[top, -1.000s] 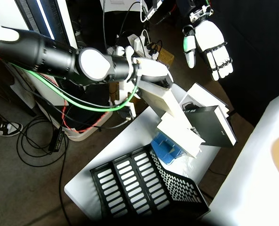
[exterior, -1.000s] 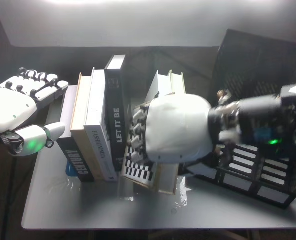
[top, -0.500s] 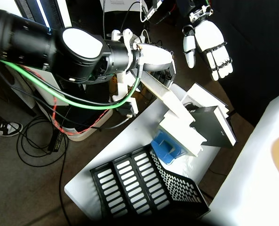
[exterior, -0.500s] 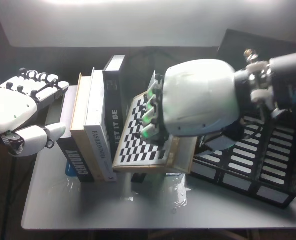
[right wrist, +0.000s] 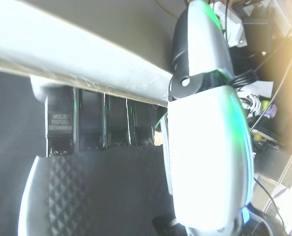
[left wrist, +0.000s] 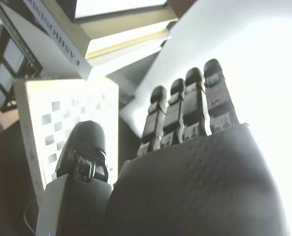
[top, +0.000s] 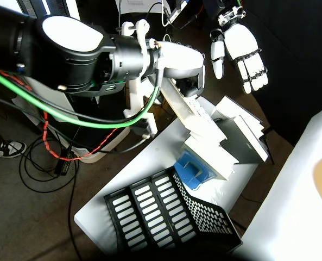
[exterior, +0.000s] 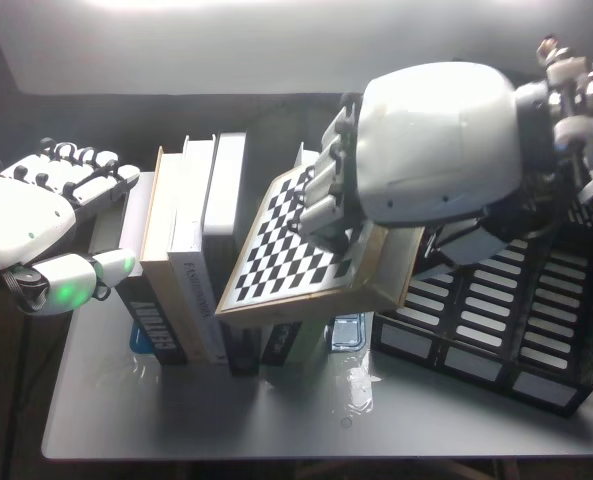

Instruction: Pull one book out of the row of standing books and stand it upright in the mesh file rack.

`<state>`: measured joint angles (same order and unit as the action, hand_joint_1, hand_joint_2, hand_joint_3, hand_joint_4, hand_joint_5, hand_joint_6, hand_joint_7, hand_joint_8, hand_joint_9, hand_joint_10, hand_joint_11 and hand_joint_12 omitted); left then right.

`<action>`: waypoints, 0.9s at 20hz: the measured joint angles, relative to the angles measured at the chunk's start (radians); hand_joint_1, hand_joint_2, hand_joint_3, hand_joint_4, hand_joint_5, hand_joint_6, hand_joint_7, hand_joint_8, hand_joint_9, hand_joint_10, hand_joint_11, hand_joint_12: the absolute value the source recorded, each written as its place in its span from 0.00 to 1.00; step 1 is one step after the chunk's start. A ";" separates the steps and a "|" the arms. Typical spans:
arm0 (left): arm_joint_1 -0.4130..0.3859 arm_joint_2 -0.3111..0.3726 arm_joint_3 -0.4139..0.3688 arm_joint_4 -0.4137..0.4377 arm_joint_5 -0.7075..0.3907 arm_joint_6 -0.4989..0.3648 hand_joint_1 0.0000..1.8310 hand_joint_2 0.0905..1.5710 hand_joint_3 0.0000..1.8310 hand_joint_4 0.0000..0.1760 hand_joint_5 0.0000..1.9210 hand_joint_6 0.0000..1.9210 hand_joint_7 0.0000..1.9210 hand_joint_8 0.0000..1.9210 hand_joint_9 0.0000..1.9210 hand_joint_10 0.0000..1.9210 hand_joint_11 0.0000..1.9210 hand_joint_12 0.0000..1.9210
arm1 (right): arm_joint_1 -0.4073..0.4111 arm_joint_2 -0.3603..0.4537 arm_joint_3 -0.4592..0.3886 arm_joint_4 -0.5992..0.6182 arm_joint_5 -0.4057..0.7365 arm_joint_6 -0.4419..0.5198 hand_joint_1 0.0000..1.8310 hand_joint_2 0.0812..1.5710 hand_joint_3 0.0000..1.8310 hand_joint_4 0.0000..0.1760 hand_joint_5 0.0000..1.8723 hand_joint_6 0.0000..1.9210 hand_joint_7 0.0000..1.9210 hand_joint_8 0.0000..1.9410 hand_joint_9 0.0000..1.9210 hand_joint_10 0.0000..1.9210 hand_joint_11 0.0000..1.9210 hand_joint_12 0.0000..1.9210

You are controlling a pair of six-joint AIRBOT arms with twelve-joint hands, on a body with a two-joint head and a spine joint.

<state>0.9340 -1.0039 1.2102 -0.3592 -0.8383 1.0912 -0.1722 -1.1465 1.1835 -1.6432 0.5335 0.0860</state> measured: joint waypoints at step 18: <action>0.000 -0.010 0.010 0.003 0.000 0.000 0.00 0.95 0.00 0.02 0.05 0.01 0.00 0.00 0.00 0.00 0.00 0.00 | 0.214 0.089 0.005 -0.267 0.089 0.341 0.64 0.78 0.00 0.00 0.39 0.66 0.42 0.76 0.42 0.83 0.37 0.97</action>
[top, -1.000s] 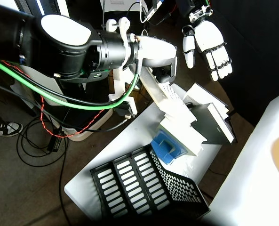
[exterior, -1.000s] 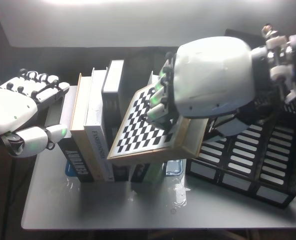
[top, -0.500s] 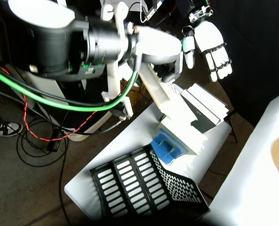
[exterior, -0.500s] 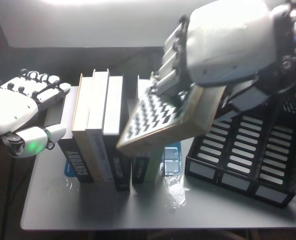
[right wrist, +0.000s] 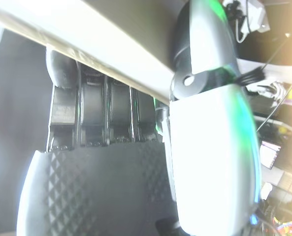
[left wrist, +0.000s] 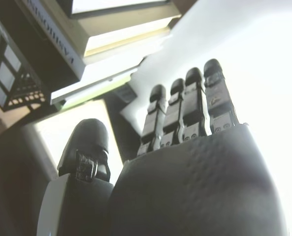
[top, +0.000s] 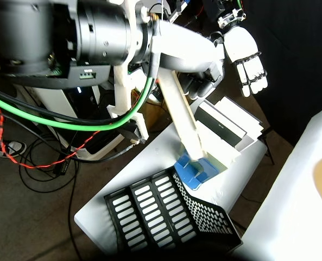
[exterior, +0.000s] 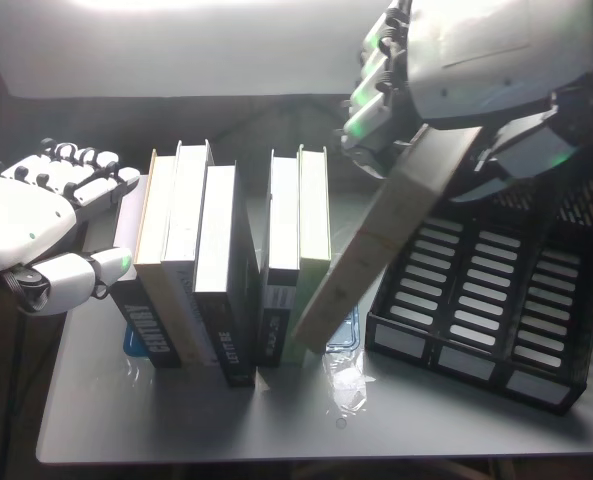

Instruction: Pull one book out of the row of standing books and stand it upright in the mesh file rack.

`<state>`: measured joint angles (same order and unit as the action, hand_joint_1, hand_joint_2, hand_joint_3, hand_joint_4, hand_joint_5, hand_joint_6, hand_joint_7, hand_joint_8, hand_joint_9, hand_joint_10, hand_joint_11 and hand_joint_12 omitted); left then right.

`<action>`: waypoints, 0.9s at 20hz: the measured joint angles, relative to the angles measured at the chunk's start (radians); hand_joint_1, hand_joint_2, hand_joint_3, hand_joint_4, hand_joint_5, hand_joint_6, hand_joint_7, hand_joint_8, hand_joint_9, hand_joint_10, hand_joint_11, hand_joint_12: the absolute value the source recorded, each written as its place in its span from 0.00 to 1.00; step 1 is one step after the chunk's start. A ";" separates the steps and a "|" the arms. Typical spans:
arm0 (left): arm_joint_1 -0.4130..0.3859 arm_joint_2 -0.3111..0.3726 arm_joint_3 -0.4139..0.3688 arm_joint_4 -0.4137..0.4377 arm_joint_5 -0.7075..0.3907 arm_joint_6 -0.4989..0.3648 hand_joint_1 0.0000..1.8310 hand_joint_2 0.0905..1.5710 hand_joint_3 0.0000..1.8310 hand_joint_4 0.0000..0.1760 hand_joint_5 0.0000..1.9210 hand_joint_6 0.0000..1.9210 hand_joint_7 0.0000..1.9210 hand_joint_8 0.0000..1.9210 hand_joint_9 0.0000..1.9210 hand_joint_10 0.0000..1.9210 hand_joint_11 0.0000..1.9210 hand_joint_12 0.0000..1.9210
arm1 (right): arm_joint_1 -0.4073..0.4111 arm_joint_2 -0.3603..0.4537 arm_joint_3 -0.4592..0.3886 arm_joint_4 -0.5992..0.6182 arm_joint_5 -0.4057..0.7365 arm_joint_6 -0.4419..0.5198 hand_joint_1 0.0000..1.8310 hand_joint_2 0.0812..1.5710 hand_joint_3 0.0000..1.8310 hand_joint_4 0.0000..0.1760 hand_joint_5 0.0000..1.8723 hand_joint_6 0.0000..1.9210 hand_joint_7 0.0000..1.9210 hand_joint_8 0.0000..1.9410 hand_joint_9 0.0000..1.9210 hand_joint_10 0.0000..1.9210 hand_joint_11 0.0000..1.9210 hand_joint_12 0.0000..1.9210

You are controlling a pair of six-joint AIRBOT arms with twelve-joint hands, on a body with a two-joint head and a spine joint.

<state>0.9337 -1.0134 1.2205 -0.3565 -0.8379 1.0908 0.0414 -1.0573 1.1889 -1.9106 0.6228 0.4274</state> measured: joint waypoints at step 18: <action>-0.009 -0.001 -0.002 0.002 0.015 0.000 0.05 1.00 0.01 0.00 0.07 0.01 0.00 0.00 0.00 0.00 0.00 0.00 | 0.119 0.183 -0.039 -0.338 -0.103 0.274 0.73 0.74 0.00 0.00 0.40 0.68 0.44 0.62 0.43 0.72 0.22 0.90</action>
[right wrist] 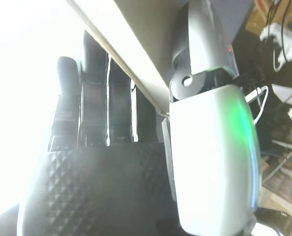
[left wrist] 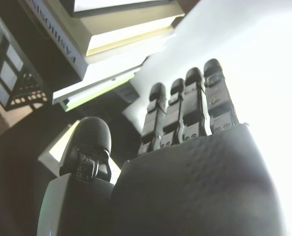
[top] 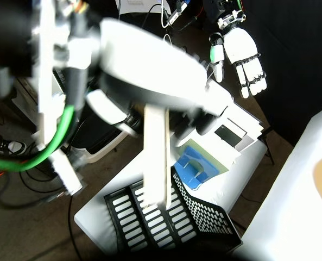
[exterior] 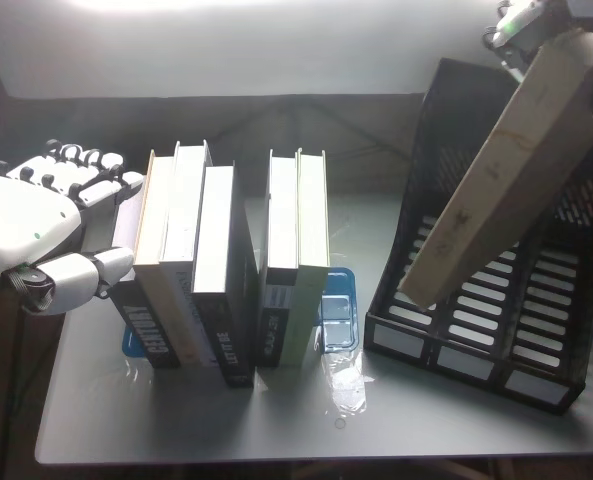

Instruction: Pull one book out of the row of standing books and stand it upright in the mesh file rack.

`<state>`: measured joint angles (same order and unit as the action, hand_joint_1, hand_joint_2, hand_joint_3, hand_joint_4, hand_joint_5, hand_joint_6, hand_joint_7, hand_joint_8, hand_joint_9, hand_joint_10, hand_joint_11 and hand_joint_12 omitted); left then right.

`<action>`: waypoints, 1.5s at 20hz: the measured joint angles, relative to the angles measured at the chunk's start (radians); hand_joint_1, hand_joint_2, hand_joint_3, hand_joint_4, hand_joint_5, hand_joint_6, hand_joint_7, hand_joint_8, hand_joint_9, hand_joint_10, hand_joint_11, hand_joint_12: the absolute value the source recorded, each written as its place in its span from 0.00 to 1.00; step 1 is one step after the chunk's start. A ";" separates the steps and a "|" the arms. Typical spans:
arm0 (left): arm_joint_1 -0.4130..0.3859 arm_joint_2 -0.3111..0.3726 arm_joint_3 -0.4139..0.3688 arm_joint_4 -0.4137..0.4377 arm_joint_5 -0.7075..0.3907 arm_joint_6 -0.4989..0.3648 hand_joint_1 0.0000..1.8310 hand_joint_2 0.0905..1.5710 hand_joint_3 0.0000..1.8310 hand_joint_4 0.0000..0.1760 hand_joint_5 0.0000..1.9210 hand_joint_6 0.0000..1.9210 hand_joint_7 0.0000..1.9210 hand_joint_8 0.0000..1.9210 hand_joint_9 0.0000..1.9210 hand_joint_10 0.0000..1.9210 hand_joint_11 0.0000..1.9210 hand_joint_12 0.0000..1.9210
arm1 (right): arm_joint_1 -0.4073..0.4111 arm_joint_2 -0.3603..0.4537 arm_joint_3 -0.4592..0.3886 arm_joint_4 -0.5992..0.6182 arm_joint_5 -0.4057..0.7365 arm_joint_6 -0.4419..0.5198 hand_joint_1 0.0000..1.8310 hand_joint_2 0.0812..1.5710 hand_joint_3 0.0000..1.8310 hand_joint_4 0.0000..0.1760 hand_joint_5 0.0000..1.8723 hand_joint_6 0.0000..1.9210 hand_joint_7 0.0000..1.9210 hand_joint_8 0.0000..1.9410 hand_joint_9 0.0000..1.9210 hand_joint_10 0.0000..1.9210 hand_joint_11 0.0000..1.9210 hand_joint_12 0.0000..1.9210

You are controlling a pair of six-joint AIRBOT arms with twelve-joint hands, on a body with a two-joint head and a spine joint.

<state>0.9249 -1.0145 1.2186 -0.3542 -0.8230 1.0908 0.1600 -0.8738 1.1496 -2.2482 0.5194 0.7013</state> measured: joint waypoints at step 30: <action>0.028 -0.056 0.017 -0.019 -0.029 -0.039 0.00 0.98 0.00 0.00 0.05 0.00 0.00 0.00 0.00 0.00 0.00 0.00 | -0.252 -0.503 0.468 -0.729 -0.198 0.458 0.67 0.77 0.00 0.00 0.40 0.55 0.43 0.79 0.51 0.88 0.48 1.00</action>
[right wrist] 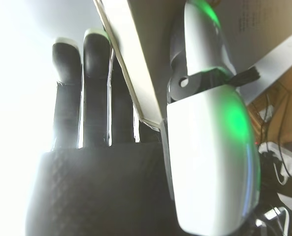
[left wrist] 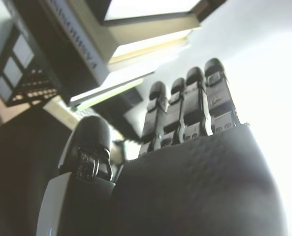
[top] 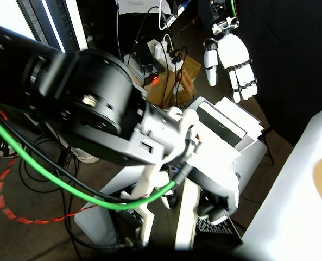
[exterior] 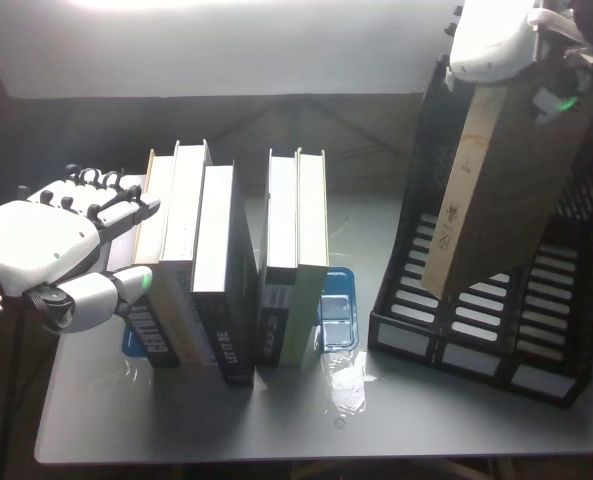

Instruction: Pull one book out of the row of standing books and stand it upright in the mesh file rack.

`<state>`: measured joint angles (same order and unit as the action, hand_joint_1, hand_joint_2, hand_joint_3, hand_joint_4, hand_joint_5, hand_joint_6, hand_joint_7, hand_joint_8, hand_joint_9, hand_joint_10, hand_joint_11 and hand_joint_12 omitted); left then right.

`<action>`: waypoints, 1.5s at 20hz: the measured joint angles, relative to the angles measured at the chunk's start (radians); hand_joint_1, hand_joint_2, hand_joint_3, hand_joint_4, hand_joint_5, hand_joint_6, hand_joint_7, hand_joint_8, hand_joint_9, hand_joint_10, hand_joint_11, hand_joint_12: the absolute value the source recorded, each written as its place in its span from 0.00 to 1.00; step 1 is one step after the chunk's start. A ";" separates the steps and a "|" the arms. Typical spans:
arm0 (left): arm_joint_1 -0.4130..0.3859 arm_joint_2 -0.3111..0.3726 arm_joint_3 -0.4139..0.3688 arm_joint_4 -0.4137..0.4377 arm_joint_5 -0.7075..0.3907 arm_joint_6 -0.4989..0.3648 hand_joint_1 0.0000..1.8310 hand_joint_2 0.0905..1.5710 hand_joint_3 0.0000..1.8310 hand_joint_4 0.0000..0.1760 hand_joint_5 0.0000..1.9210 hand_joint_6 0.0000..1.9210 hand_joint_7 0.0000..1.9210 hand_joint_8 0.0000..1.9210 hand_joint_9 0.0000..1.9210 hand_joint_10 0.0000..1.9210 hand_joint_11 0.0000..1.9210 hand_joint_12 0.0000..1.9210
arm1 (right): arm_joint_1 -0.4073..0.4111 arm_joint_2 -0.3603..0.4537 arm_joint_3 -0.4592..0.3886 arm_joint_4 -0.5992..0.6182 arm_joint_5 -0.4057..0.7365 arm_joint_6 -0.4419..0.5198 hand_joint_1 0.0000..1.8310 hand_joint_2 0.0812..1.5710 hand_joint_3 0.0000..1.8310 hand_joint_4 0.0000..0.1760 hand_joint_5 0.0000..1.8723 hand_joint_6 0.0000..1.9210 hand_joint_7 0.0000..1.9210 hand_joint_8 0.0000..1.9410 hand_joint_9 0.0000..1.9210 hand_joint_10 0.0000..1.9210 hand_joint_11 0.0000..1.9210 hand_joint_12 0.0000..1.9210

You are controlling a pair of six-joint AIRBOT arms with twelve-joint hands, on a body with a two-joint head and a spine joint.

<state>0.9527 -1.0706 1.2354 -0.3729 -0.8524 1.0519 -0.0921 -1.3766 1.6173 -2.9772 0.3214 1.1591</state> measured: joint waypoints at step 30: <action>0.018 -0.037 0.019 0.011 -0.023 -0.048 0.00 0.97 0.00 0.03 0.03 0.00 0.00 0.00 0.00 0.00 0.00 0.00 | -0.068 -0.061 0.127 0.000 -0.060 0.050 0.73 0.78 0.00 0.00 0.38 0.62 0.39 0.70 0.35 0.87 0.21 0.96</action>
<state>0.9703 -1.1080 1.2549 -0.3622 -0.8753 1.0039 -0.1600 -1.4376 1.7447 -2.9772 0.2611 1.2091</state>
